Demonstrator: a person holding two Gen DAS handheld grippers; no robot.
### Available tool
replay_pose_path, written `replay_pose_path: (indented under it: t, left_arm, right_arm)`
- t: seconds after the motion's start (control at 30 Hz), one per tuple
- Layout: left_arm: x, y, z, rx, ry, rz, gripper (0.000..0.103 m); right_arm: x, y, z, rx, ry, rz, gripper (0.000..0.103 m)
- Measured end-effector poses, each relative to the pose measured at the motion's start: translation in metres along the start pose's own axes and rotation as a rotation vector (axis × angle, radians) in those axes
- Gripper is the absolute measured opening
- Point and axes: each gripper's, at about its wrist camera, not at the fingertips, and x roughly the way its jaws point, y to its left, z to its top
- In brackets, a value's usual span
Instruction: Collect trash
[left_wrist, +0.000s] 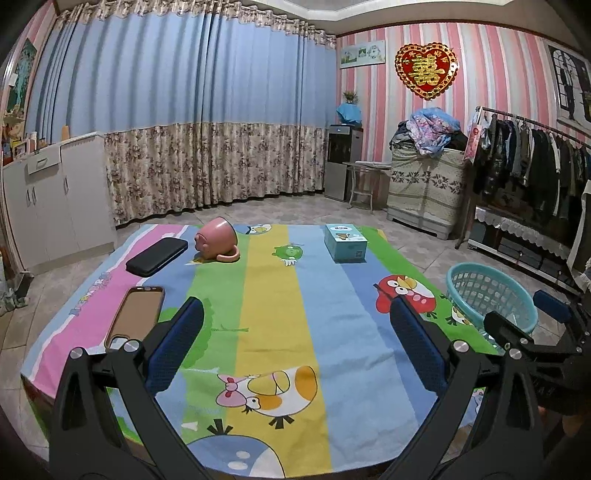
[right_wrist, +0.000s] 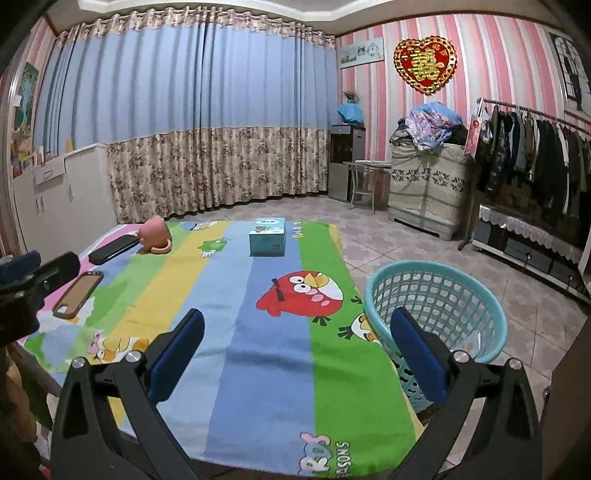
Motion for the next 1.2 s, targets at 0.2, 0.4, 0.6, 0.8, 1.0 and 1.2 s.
replay_pose_path:
  t: [0.2, 0.4, 0.6, 0.8, 1.0, 1.2]
  left_arm:
    - [-0.003, -0.006, -0.009, 0.009, 0.003, -0.005, 0.098]
    - [-0.005, -0.013, -0.013, 0.034, 0.0, 0.004, 0.098]
    - [-0.006, -0.019, -0.015, 0.054, -0.002, -0.005, 0.098]
    - [-0.009, -0.013, -0.013, 0.038, -0.017, -0.009, 0.098]
    - [-0.012, -0.012, -0.013, 0.032, -0.027, -0.005, 0.098]
    - [-0.015, -0.016, -0.013, 0.041, -0.041, -0.003, 0.098]
  right_arm:
    - [-0.005, 0.001, -0.002, 0.006, -0.014, 0.015, 0.098]
    - [-0.004, -0.005, -0.003, 0.025, -0.014, 0.01, 0.098]
    - [-0.002, -0.006, -0.004, 0.032, -0.015, 0.003, 0.098]
    - [-0.002, -0.007, -0.005, 0.027, -0.018, -0.003, 0.098]
    - [-0.001, -0.006, -0.005, 0.026, -0.018, -0.003, 0.098]
    - [-0.002, -0.006, -0.005, 0.028, -0.02, -0.003, 0.098]
